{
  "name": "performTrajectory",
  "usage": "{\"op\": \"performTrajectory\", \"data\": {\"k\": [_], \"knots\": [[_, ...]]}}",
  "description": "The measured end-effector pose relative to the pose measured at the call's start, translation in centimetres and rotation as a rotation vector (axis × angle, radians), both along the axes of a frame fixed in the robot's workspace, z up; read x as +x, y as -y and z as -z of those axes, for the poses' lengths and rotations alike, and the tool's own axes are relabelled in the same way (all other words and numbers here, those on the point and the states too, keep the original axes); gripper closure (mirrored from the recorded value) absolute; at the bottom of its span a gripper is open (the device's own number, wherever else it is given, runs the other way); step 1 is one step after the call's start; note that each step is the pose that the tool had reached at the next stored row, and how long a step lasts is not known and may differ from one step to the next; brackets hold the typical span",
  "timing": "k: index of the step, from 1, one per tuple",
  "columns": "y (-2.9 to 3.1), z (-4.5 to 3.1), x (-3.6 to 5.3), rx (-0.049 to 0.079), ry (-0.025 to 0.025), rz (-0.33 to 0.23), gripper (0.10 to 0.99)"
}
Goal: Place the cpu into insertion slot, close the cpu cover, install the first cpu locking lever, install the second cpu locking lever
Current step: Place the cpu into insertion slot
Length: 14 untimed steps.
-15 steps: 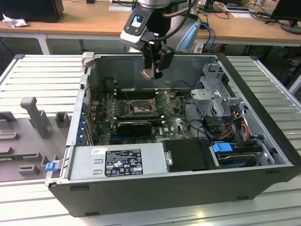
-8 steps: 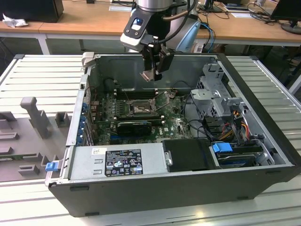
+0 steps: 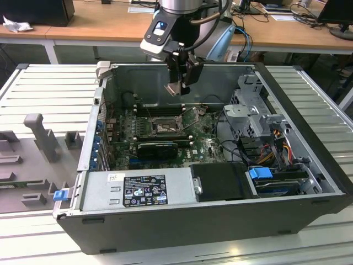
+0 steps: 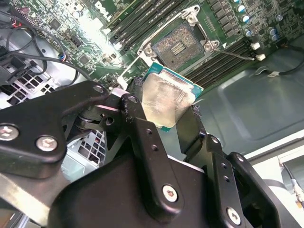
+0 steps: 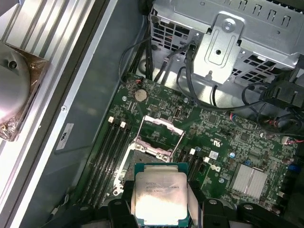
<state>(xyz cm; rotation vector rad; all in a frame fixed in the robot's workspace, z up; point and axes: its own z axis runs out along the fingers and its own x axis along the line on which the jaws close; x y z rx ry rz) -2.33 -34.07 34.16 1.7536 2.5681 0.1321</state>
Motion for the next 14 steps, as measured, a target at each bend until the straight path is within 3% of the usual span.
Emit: {"op": "performTrajectory", "data": {"k": [14], "knots": [[0.00,0.11,0.00,0.000,0.0000,0.051,0.561]]}}
